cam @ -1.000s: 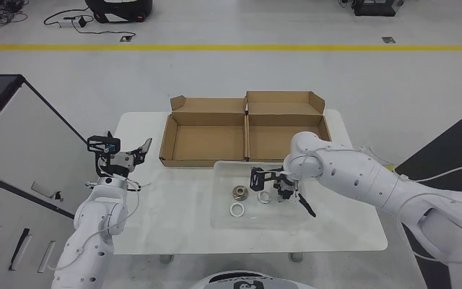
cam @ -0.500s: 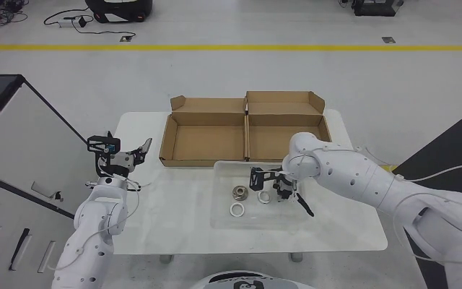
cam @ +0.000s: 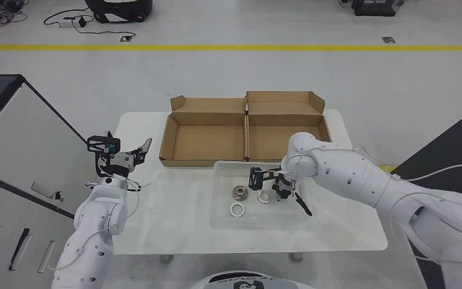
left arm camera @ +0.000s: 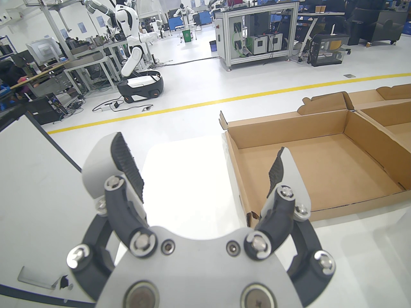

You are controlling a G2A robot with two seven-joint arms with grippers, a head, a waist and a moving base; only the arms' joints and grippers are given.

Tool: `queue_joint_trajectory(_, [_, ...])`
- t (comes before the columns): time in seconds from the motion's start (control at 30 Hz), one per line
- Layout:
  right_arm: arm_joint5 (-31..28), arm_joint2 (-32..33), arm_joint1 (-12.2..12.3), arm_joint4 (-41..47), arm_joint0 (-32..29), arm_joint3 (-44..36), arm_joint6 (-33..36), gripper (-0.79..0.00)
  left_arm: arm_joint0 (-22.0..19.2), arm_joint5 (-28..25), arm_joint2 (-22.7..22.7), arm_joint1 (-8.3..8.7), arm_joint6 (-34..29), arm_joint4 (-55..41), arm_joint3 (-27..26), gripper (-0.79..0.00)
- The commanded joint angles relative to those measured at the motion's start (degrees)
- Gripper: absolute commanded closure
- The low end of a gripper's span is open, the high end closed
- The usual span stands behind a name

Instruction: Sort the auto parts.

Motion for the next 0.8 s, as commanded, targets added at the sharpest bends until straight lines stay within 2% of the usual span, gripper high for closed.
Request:
queue_joint_trajectory(0.0, [0.0,0.0,-0.1,0.0,0.0,0.2,0.0,-0.240,0.0,0.0,0.0,0.00,0.0,0.0,0.0,-0.785])
queue_joint_trajectory(0.27, [0.2,0.0,-0.5,-0.2,0.2,0.7,0.2,-0.228,0.0,0.0,0.0,0.00,0.0,0.0,0.0,-0.785])
queue_joint_trajectory(0.3, [0.2,0.0,-0.5,-0.2,0.2,0.8,0.2,-0.191,0.0,0.0,0.0,0.00,0.0,0.0,0.0,-0.785])
queue_joint_trajectory(0.37, [0.2,0.0,-0.6,-0.2,0.1,1.0,0.2,-0.018,0.0,0.0,0.0,0.00,0.0,0.0,0.0,-0.785])
queue_joint_trajectory(0.4, [0.2,0.0,-0.7,-0.3,0.0,1.2,0.2,0.000,0.0,0.0,0.0,0.00,0.0,0.0,0.0,-0.785])
queue_joint_trajectory(0.77, [0.4,0.0,-0.5,0.6,0.7,0.4,0.4,0.000,0.0,0.0,0.0,0.00,0.0,0.0,0.0,-0.785])
